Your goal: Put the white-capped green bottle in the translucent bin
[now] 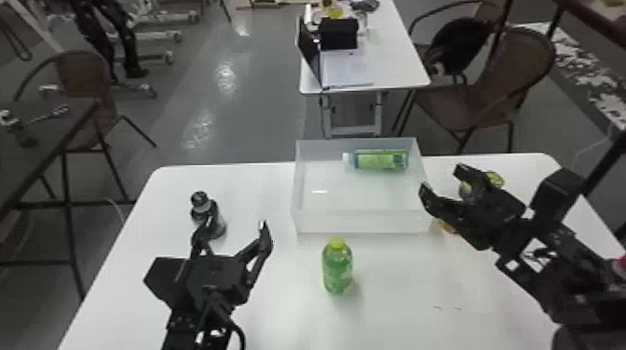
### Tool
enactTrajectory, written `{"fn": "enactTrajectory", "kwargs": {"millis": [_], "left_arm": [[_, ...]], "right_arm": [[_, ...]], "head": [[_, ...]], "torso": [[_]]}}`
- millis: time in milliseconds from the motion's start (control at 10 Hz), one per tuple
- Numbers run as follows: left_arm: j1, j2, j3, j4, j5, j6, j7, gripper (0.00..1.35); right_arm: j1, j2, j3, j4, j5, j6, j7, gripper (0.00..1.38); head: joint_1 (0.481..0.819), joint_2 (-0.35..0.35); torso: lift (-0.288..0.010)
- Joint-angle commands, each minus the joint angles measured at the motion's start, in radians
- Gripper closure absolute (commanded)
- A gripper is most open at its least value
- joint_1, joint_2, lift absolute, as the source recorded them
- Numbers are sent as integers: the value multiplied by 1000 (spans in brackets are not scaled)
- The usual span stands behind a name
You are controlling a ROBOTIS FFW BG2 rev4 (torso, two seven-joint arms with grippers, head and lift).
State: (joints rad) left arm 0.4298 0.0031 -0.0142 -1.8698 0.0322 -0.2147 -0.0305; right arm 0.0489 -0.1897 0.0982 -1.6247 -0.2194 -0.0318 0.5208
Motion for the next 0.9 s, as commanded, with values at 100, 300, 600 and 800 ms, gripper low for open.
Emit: {"fn": "enactTrajectory", "kwargs": {"millis": [100, 300, 600, 800], "left_arm": [[15, -6, 7, -14, -6, 5, 1, 361], [24, -6, 5, -22, -9, 8, 12, 360], [41, -6, -4, -32, -14, 12, 47, 354], [41, -6, -13, -34, -12, 18, 52, 360]], "right_arm": [[184, 27, -98, -193, 80, 75, -24, 438], [302, 82, -144, -265, 100, 84, -104, 438], [402, 133, -161, -294, 98, 84, -151, 433], [414, 134, -164, -300, 112, 69, -168, 438]], "head": [[695, 89], [695, 71], [695, 35], [695, 35]], "torso": [[-19], [-19], [-19], [-19]]}}
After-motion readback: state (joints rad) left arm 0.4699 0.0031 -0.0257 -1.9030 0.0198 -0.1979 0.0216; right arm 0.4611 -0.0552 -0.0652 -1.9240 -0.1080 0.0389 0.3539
